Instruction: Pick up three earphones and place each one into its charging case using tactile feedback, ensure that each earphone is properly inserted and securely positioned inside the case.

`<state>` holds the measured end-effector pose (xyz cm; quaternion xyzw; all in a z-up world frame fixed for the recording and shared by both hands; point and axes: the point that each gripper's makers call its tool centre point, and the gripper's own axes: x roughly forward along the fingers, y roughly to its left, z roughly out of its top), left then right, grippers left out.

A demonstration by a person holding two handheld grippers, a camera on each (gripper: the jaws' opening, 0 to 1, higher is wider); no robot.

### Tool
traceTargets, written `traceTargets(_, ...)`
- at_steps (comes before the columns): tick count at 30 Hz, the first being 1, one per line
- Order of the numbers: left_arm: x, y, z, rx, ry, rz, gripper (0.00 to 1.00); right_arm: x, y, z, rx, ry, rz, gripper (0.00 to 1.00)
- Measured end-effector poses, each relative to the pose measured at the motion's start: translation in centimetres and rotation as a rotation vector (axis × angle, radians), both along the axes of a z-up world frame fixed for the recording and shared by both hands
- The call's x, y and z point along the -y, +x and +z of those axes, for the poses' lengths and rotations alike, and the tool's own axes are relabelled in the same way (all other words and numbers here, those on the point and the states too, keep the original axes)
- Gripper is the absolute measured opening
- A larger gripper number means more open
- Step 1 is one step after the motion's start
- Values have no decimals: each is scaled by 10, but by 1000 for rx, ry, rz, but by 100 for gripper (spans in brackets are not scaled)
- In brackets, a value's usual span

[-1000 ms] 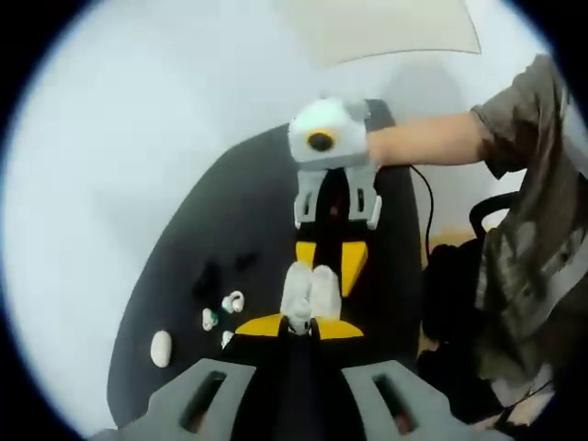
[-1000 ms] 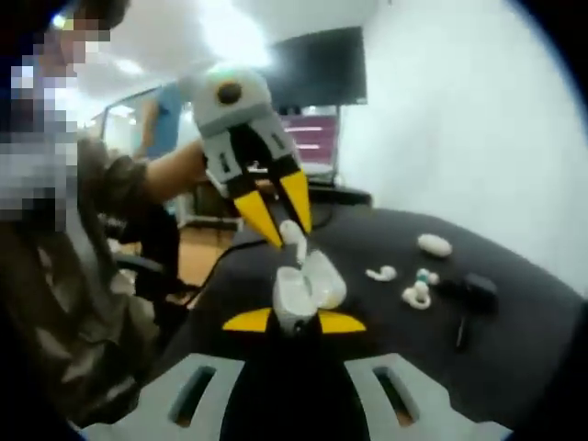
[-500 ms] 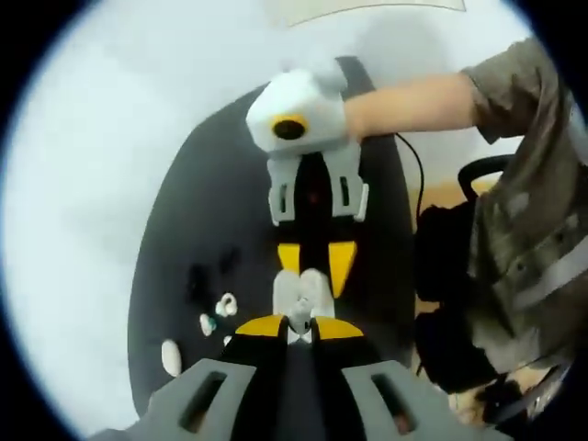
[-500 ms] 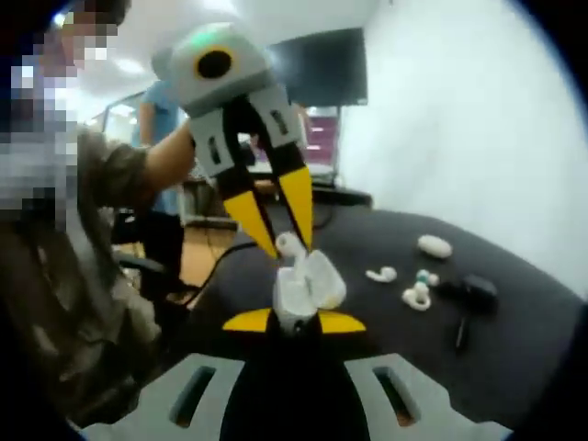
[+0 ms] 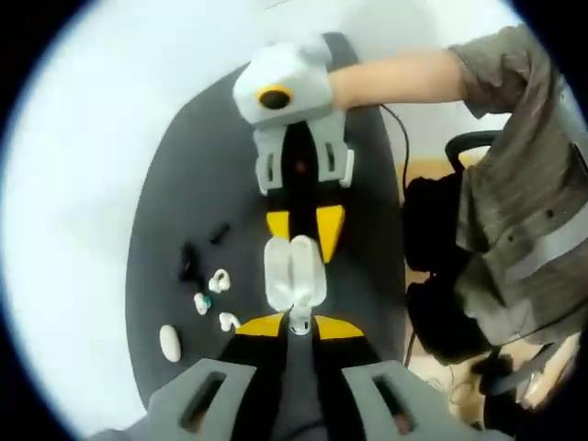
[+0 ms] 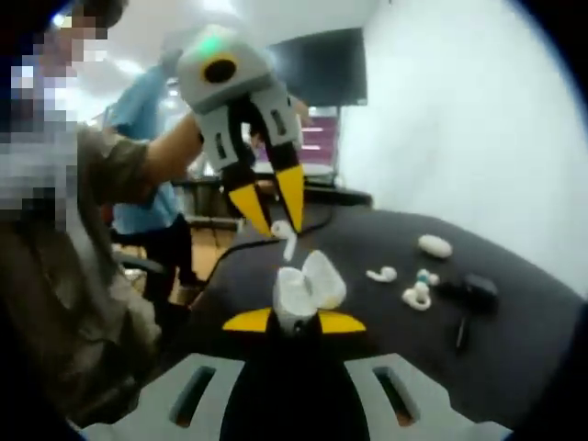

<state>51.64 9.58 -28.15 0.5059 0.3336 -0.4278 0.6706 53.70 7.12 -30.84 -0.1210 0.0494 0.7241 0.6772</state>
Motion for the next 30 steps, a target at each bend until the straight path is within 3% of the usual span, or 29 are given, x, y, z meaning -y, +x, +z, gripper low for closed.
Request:
traceTargets(1,0,-2,-4,-18,21,-3,9,0,0,0,1,0,0,19)
traceTargets(4,-5,4,-6,0,104,-2,9,0,0,0,2,2,2,19)
traceTargets(7,-1,4,-6,-9,114,-8,9,0,0,0,3,2,3,19)
traceTargets(12,7,6,-1,-6,99,-9,9,-1,-1,1,4,3,3,19)
traceTargets(15,16,8,1,6,33,1,9,-1,-1,1,6,2,3,19)
traceTargets(21,15,10,-6,6,65,-24,9,-1,-1,1,6,2,3,19)
traceTargets(30,35,15,-9,-7,28,-35,9,0,-1,1,6,3,5,19)
